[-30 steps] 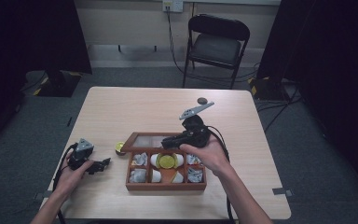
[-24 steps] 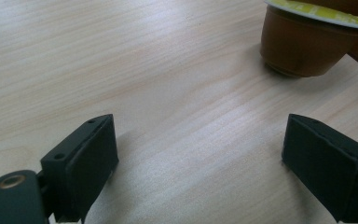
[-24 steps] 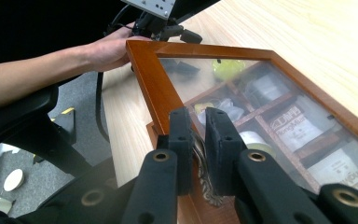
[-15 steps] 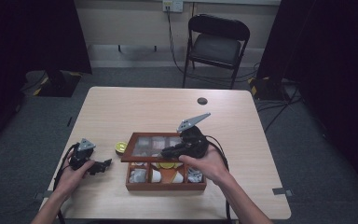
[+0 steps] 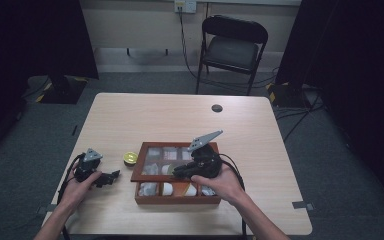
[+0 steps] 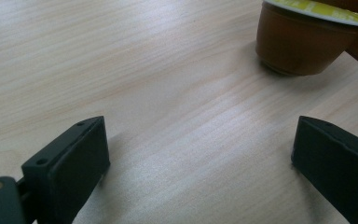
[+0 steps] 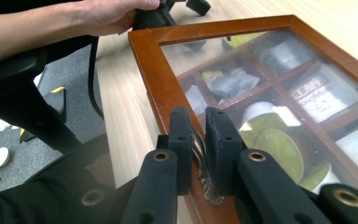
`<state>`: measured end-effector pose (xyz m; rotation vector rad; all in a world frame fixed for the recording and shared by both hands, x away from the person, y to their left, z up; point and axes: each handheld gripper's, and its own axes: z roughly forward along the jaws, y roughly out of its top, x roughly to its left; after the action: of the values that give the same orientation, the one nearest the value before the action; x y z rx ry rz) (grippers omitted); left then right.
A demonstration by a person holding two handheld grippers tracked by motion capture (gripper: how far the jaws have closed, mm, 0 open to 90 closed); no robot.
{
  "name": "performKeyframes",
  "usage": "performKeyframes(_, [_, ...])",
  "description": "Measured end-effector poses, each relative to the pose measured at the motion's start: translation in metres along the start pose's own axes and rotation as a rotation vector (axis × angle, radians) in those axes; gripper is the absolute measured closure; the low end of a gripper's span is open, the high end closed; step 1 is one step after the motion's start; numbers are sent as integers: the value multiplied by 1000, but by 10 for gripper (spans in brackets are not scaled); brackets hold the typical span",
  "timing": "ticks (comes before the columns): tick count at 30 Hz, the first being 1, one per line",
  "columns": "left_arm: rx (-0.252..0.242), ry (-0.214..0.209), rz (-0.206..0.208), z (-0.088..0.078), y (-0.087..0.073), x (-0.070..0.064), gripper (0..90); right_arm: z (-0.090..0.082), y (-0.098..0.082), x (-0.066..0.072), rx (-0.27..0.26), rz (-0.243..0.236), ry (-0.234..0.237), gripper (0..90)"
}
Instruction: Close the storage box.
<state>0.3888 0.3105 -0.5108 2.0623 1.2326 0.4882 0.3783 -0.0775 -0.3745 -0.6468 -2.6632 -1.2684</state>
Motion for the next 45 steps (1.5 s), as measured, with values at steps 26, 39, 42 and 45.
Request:
performKeyframes(26, [6,5,-3,1,1,0,22,28,-29,-1,89,-27,22,815])
performKeyframes(39, [-2,3,-14,1,0,-1,22,38,-35,-1,133,-16,12,815])
performKeyframes(42, [-2,3,-14,1,0,-1,22,41,-37,-2,137,-17,15,814])
performKeyframes(45, [-2,3,-14,1,0,-1,22,41,-38,-1,134,-16,12,813])
